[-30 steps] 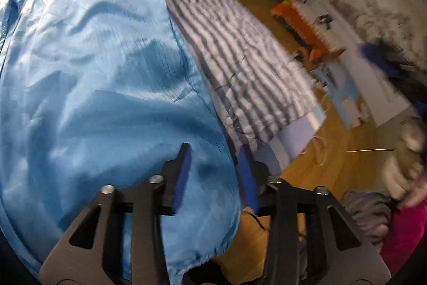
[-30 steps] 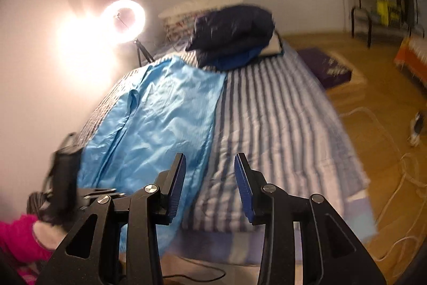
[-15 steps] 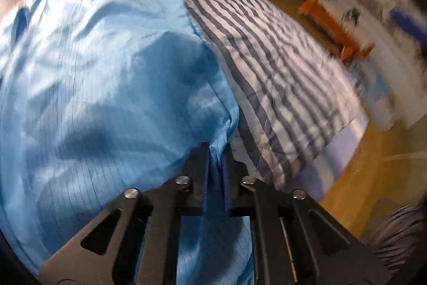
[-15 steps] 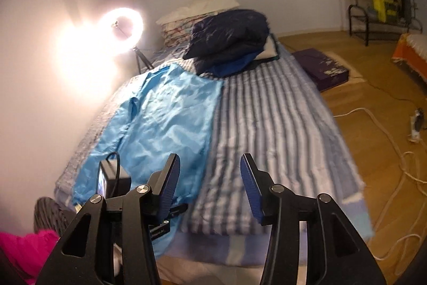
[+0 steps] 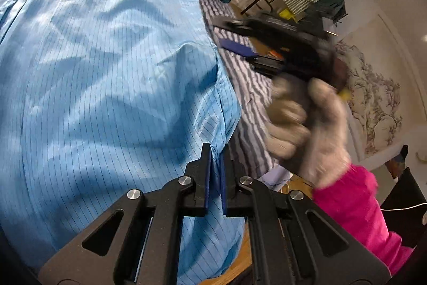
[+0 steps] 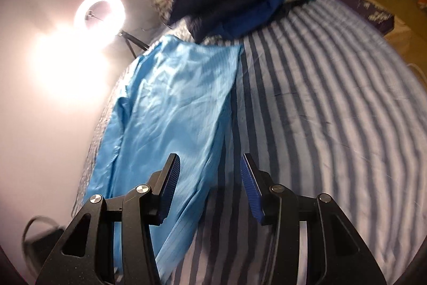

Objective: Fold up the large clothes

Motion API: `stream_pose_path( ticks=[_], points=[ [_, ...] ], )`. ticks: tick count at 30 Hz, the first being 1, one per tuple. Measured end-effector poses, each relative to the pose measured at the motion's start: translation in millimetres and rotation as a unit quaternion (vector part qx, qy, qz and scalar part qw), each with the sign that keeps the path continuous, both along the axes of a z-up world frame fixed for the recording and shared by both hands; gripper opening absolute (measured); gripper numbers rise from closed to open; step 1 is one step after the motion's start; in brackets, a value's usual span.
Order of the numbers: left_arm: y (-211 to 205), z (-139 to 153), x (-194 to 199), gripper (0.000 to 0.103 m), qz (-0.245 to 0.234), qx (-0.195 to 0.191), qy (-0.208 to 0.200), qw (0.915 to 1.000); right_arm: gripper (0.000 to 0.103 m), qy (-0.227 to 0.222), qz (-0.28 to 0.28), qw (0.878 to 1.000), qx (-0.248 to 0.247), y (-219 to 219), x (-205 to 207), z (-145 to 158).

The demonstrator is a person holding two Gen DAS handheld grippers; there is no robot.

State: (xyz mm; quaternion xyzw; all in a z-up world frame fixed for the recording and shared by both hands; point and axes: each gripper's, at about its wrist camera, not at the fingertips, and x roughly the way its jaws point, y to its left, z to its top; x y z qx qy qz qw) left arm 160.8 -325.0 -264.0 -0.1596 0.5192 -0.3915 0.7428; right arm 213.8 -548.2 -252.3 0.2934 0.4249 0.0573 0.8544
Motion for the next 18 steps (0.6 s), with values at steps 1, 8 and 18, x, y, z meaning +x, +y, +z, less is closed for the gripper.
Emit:
stream_pose_path(
  ticks=[1, 8, 18],
  points=[
    [0, 2, -1, 0.003, -0.002, -0.002, -0.006, 1.0, 0.046, 0.004, -0.002, 1.0, 0.007, -1, 8, -5],
    [13, 3, 1, 0.003, -0.001, -0.014, -0.009, 0.9999, 0.006, 0.018, -0.001, 0.999, 0.047, -1, 50, -26],
    [64, 8, 2, 0.003, 0.025, -0.074, 0.01, 0.9969, 0.003, -0.009, 0.013, 0.999, -0.035, 46, 70, 25]
  ],
)
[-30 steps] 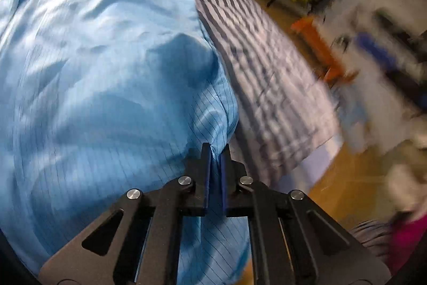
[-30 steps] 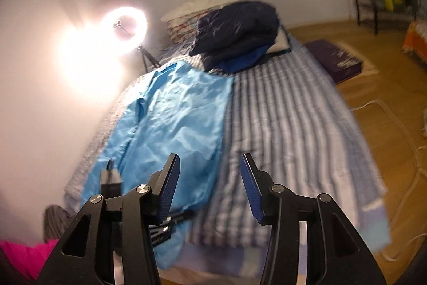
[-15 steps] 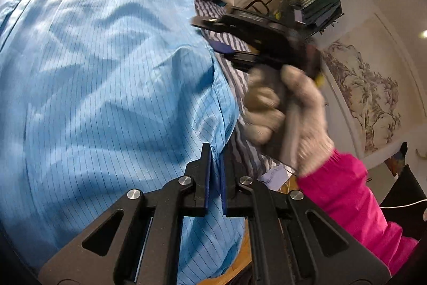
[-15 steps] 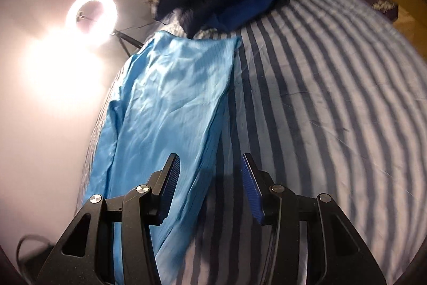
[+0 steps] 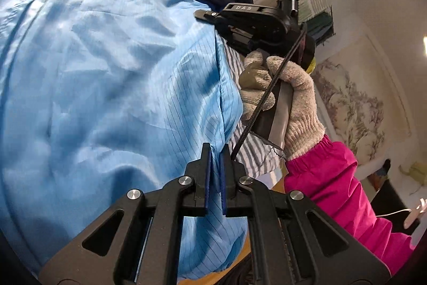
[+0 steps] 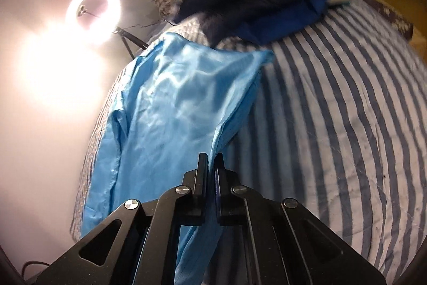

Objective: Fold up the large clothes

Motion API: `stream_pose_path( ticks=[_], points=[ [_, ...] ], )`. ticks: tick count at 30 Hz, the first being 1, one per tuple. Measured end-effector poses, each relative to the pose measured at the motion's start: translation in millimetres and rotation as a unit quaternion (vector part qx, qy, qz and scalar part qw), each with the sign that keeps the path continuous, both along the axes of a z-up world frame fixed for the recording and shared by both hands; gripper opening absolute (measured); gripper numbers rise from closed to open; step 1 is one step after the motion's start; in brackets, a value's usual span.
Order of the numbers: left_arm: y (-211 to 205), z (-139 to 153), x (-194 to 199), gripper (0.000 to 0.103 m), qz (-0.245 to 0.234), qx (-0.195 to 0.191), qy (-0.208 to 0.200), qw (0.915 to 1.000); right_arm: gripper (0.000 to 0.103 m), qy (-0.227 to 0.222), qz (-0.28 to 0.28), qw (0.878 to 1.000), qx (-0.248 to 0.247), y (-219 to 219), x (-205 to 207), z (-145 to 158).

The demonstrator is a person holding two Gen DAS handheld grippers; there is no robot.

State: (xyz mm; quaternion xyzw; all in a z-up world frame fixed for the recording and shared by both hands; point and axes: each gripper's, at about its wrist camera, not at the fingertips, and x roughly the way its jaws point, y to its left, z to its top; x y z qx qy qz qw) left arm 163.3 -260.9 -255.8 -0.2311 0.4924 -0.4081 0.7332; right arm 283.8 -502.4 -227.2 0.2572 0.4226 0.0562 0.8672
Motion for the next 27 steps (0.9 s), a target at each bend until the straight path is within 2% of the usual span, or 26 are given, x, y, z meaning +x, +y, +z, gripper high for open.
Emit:
stream_pose_path(
  ticks=[5, 11, 15, 20, 22, 24, 27],
  points=[
    [40, 1, 6, 0.003, 0.029, -0.025, 0.009, 0.9992, 0.003, -0.016, 0.024, 0.998, -0.058, 48, 11, 28],
    [90, -12, 6, 0.002, 0.068, -0.024, 0.023, 0.9971, 0.002, -0.024, 0.09, 0.99, -0.108, 125, 34, 36],
    [117, -25, 3, 0.002, 0.093, -0.009, 0.031, 0.9952, 0.002, -0.015, 0.135, 0.982, -0.129, 174, 53, 20],
    [131, -46, 3, 0.002, 0.107, 0.027, 0.038, 0.9932, 0.002, 0.017, 0.194, 0.965, -0.177, 228, 75, -19],
    [134, -49, 6, 0.002, 0.108, 0.035, 0.039, 0.9928, 0.002, 0.035, 0.214, 0.958, -0.19, 238, 81, -37],
    [135, -51, 6, 0.002, 0.108, 0.042, 0.039, 0.9926, 0.003, 0.044, 0.221, 0.956, -0.189, 236, 83, -44],
    [132, -49, 7, 0.002, 0.103, 0.05, 0.034, 0.9928, 0.003, 0.048, 0.216, 0.962, -0.159, 220, 81, -39]
  ],
)
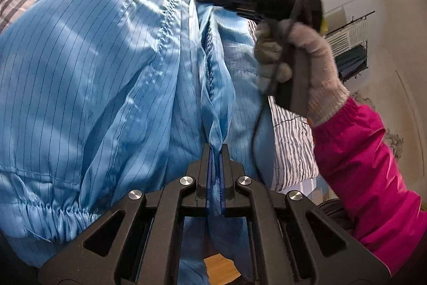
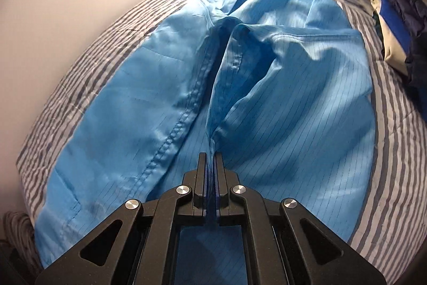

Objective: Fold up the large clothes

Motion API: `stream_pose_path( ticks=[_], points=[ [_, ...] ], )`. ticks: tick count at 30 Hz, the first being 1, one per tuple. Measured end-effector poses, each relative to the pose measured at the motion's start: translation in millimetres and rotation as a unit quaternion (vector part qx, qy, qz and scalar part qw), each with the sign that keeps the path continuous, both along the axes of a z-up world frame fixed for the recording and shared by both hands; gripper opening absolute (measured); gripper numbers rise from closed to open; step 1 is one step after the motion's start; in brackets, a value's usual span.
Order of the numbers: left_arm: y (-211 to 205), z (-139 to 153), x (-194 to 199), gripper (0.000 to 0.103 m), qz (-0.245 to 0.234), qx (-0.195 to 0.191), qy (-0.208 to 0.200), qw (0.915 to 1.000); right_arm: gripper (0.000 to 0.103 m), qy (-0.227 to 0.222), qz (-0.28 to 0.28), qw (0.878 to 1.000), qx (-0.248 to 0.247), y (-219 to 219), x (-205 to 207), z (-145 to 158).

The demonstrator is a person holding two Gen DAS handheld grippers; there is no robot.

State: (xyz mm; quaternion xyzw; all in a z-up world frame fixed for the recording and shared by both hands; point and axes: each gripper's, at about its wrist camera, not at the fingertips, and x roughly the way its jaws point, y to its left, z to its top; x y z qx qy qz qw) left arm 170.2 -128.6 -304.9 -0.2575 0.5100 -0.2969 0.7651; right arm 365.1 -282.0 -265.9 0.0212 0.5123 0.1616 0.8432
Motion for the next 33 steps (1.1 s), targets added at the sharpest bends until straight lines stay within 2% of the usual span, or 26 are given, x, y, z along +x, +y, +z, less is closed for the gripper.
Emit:
stream_pose_path(
  ticks=[4, 9, 11, 12, 15, 17, 19, 21, 22, 25, 29, 30, 32, 33],
  points=[
    [-4, 7, 1, 0.002, -0.009, 0.018, -0.016, 0.9997, 0.003, -0.015, -0.043, 0.998, 0.051, -37, -17, 25],
    [4, 26, -4, 0.002, -0.009, 0.037, -0.046, 0.9982, 0.004, -0.051, -0.076, 0.99, 0.105, -86, -80, 70],
    [9, 33, -11, 0.004, -0.01, 0.043, -0.056, 0.9974, 0.004, -0.059, -0.078, 0.99, 0.102, -99, -119, 86],
    [13, 36, -14, 0.009, -0.011, 0.045, -0.057, 0.9973, 0.004, -0.062, -0.076, 0.991, 0.096, -100, -135, 89],
    [24, 45, -21, 0.013, -0.006, 0.044, -0.061, 0.9972, 0.004, -0.056, -0.072, 0.992, 0.087, -101, -186, 93],
    [32, 54, -28, 0.015, -0.005, 0.05, -0.073, 0.996, 0.006, -0.042, -0.073, 0.993, 0.086, -98, -216, 84],
    [47, 62, -33, 0.018, 0.003, 0.061, -0.089, 0.9941, 0.014, -0.025, -0.073, 0.993, 0.087, -94, -235, 71],
    [61, 66, -36, 0.033, 0.015, 0.072, -0.096, 0.9926, 0.031, -0.011, -0.07, 0.994, 0.082, -87, -253, 56],
    [70, 67, -37, 0.037, 0.023, 0.08, -0.099, 0.9916, 0.032, -0.004, -0.066, 0.995, 0.077, -82, -260, 48],
    [97, 61, -32, 0.038, 0.05, 0.097, -0.086, 0.9903, 0.032, 0.024, -0.059, 0.995, 0.072, -68, -272, 22],
    [124, 48, -22, 0.038, 0.074, 0.102, -0.058, 0.9903, 0.032, 0.056, -0.067, 0.991, 0.101, -57, -269, -6],
    [131, 44, -17, 0.039, 0.084, 0.098, -0.047, 0.9905, 0.027, 0.061, -0.06, 0.99, 0.111, -52, -272, -12],
    [138, 37, -12, 0.044, 0.089, 0.096, -0.035, 0.9908, 0.006, 0.061, -0.046, 0.992, 0.1, -44, -273, -12],
    [141, 32, -6, 0.046, 0.095, 0.098, -0.027, 0.9903, 0.005, 0.054, -0.045, 0.994, 0.087, -44, -275, -10]
  ],
)
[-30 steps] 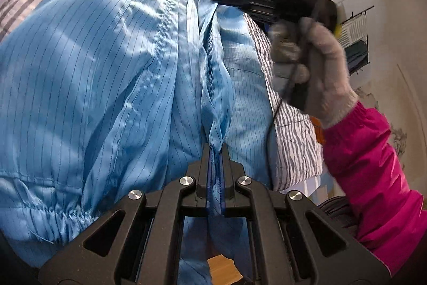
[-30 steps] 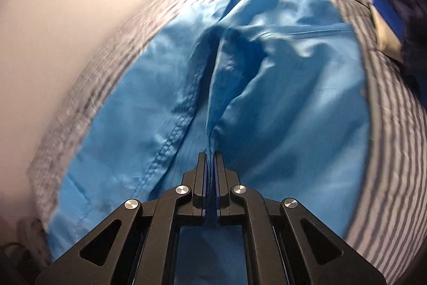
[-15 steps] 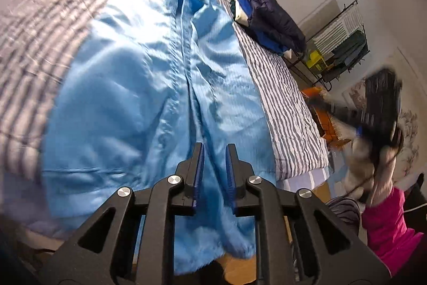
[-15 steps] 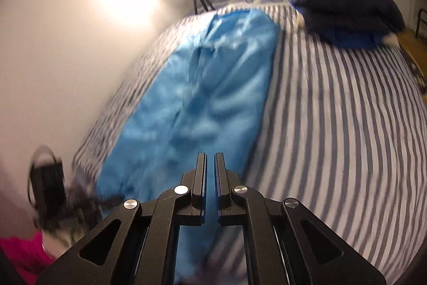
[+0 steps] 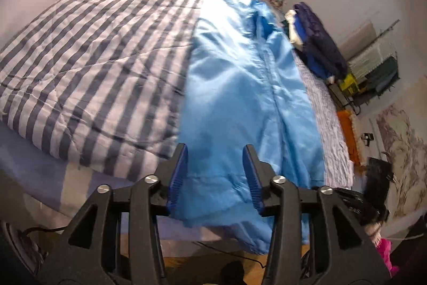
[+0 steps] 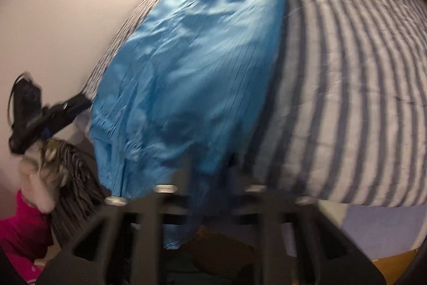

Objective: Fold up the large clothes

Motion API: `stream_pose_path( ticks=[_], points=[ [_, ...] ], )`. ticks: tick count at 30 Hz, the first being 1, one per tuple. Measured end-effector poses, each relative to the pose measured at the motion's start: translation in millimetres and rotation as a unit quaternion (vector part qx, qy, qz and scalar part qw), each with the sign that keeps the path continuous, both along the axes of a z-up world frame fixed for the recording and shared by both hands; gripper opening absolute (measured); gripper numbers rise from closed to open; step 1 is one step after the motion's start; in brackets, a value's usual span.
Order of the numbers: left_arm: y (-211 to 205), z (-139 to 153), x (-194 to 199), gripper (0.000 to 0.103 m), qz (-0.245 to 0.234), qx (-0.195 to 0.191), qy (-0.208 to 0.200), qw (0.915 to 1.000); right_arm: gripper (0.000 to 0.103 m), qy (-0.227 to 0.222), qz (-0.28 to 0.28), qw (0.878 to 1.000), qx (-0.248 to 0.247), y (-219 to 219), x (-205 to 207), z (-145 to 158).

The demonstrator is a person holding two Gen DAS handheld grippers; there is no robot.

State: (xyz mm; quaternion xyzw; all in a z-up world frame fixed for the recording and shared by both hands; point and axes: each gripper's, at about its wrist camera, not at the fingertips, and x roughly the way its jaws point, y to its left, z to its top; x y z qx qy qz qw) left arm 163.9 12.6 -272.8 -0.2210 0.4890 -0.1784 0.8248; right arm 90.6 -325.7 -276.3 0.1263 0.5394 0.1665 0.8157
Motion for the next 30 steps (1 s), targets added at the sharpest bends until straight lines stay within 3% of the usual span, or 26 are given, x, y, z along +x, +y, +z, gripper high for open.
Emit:
stream_pose_path(
  ticks=[5, 6, 9, 12, 17, 22, 28, 29, 30],
  points=[
    [1, -21, 17, 0.048, 0.011, -0.002, 0.027, 0.9996, 0.005, -0.008, -0.017, 1.0, 0.02, -15, -5, 6],
    [-5, -24, 16, 0.048, 0.001, 0.01, 0.026, 0.9996, 0.009, -0.006, -0.013, 1.0, 0.022, -12, -5, 6],
    [-35, -19, 3, 0.048, -0.045, 0.112, -0.021, 0.9925, 0.01, -0.006, 0.001, 1.0, -0.002, 0, -8, 4],
    [-47, -17, -6, 0.048, -0.074, 0.144, -0.036, 0.9861, 0.01, -0.008, 0.002, 1.0, -0.009, 2, -10, 6],
    [-42, -7, -9, 0.048, -0.065, 0.139, -0.036, 0.9875, 0.01, -0.029, -0.012, 0.999, -0.009, -9, -11, 23],
    [-40, 31, -14, 0.048, -0.053, 0.108, -0.081, 0.9894, 0.01, -0.072, -0.026, 0.997, 0.008, -24, 4, 54],
    [-95, 56, -4, 0.048, -0.122, 0.053, -0.107, 0.9855, 0.01, -0.116, -0.023, 0.993, 0.024, -32, 46, 85],
    [-106, 57, 0, 0.048, -0.131, 0.047, -0.107, 0.9845, 0.013, -0.12, -0.026, 0.992, 0.025, -34, 55, 87],
    [-120, 56, 4, 0.048, -0.145, 0.039, -0.105, 0.9831, 0.023, -0.124, -0.031, 0.991, 0.026, -39, 69, 89]
  ],
)
